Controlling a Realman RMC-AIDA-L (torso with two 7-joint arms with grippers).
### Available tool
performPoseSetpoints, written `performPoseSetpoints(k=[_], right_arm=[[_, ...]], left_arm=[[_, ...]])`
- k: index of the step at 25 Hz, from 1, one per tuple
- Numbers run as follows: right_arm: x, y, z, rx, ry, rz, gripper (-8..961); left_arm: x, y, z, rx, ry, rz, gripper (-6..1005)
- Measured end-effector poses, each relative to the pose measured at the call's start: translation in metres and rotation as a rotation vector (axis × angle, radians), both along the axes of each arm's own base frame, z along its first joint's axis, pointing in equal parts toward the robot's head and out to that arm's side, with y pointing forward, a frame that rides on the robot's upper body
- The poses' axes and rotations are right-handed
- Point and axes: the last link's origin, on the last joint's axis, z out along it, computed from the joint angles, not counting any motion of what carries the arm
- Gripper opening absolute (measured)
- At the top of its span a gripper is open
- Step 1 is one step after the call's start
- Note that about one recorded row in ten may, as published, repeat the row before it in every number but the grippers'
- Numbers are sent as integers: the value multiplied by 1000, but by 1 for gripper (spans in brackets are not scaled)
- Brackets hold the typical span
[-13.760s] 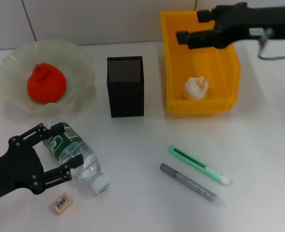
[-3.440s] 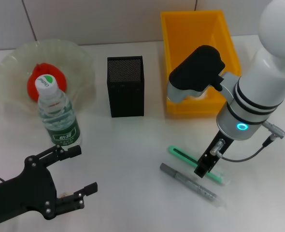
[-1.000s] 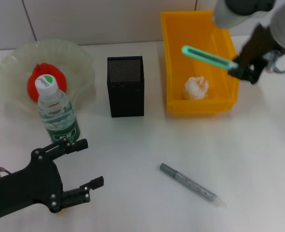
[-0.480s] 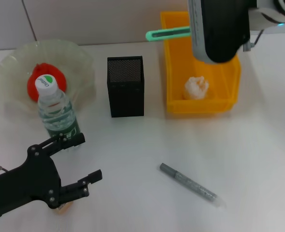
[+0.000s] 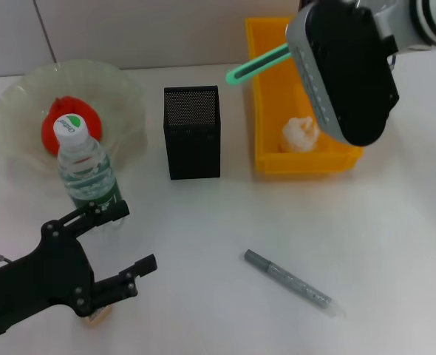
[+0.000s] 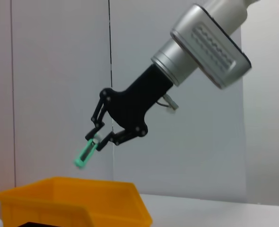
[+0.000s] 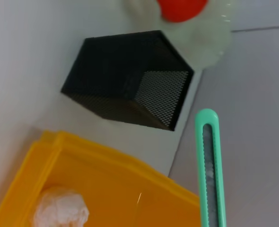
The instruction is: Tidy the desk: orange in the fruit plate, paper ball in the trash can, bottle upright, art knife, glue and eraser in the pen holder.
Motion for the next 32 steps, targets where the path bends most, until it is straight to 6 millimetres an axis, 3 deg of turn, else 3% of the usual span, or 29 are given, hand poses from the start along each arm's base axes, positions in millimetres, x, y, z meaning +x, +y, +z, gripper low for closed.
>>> performPoseSetpoints(k=[10,20,32], right_arm=[[5,10,-11,-16,-77,124,199],[13,31,-42,-38,-150,254,204],[13,41,-62,-64,-216,350,211]], left_arm=[[1,1,-2,-3,-5,2,809],[1,1,-4,-5,-14,12,809],[3,2,-5,-3,-24,16,809]])
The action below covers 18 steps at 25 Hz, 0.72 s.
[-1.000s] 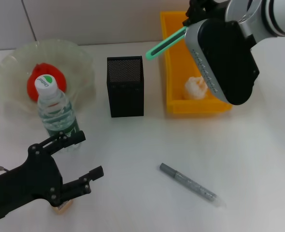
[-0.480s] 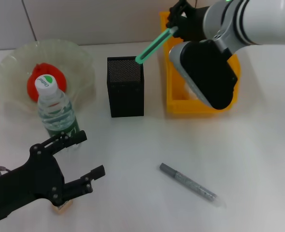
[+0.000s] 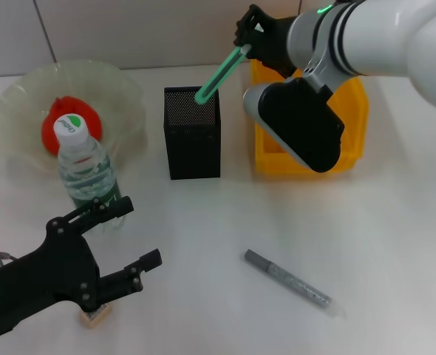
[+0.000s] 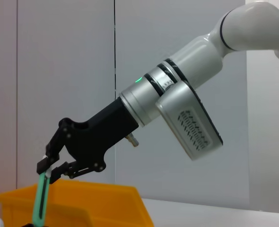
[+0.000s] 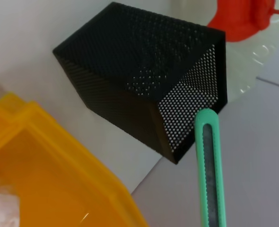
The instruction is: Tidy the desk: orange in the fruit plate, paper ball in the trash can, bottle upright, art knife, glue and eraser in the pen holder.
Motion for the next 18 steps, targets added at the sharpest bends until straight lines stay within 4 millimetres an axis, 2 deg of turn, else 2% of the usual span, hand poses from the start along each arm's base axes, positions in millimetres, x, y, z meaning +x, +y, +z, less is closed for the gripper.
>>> performPoseSetpoints(k=[8,18], right_arm=[[0,1,-16,-30,-48,52,216],[1,4,-26,-36,-65,90,221]], left_arm=[[-1,-2,-2,-1,-4,6,809],[-1,-3,-3,-3,-6,9,808]])
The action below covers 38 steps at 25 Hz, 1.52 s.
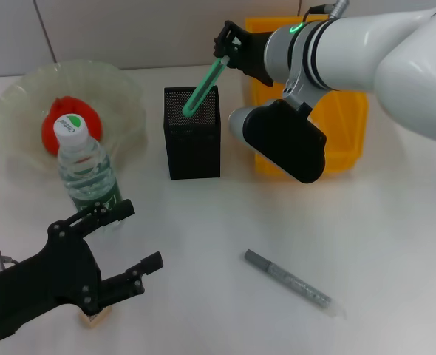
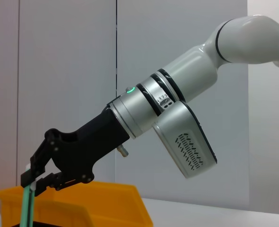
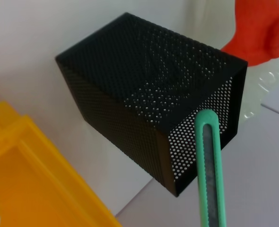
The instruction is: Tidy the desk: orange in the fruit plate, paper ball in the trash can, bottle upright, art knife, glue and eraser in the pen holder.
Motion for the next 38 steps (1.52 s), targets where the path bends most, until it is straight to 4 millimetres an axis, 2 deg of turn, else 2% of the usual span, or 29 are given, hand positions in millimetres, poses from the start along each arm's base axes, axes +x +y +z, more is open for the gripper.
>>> performPoseSetpoints(k=[14,22,27,28,30,32,36,38], right_arm=[[5,-2,-4,-12,-15,-7,229],[0,-2,0,2,22,-15,234],[-13,-7,6,11,98,-60,352],[-17,-10,9,14,124,-81,375],[-32,-16,23,38,235,-135,553],[-36,-18,28,47,280,-152,560],[-52,-33,56,32,511,-228,573],[-59,-47,74,-7,647,-261,579]], left_arm=[[0,0,1,4,-1,1,808],[0,1,2,5,0,-1,808],[0,1,3,6,-2,-6,808],[0,1,3,7,-2,-7,808],[0,1,4,8,-2,-8,808],[0,1,5,8,-3,-13,808],[1,0,5,5,-6,-20,808],[1,-1,6,3,-10,-27,808]])
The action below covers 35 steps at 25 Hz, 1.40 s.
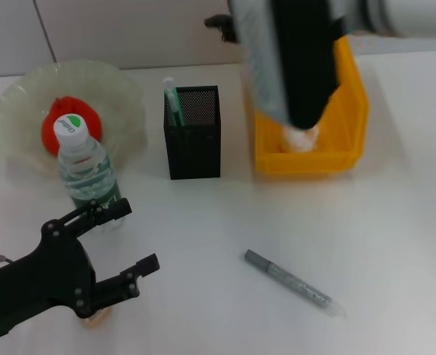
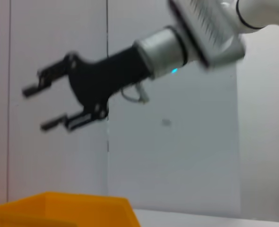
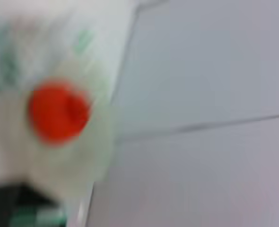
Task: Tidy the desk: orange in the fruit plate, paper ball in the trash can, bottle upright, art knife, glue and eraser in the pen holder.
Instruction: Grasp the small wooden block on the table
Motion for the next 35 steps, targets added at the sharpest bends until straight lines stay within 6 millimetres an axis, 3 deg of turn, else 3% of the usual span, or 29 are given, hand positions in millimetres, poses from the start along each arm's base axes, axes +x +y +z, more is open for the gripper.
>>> performPoseSetpoints(k=[4,7,14,20,21,25,28,34,35], right_arm=[[3,-30,28,-75,261,-51,592],[22,-51,39,-151,446,-109,602],[93,-82,47,-337,872,-268,625],[172,-106,67,-417,1211,-311,820],[185,-109,67,-430,1249,-327,817],[228,-118,66,-415,1329,-369,815],[248,-120,61,-384,1343,-405,816],[261,-119,37,-449,1239,-522,816],[261,-119,33,-473,1218,-545,816]], left_arm=[[2,-1,4,1,-7,-31,808],[3,-1,5,2,-2,-38,808],[5,2,10,4,6,-58,808],[9,8,22,-83,15,-11,808],[9,8,22,-83,15,-11,808],[11,12,31,-200,92,79,808],[15,16,34,-287,228,209,808],[21,17,33,-316,362,297,808],[36,15,27,-349,539,405,808]])
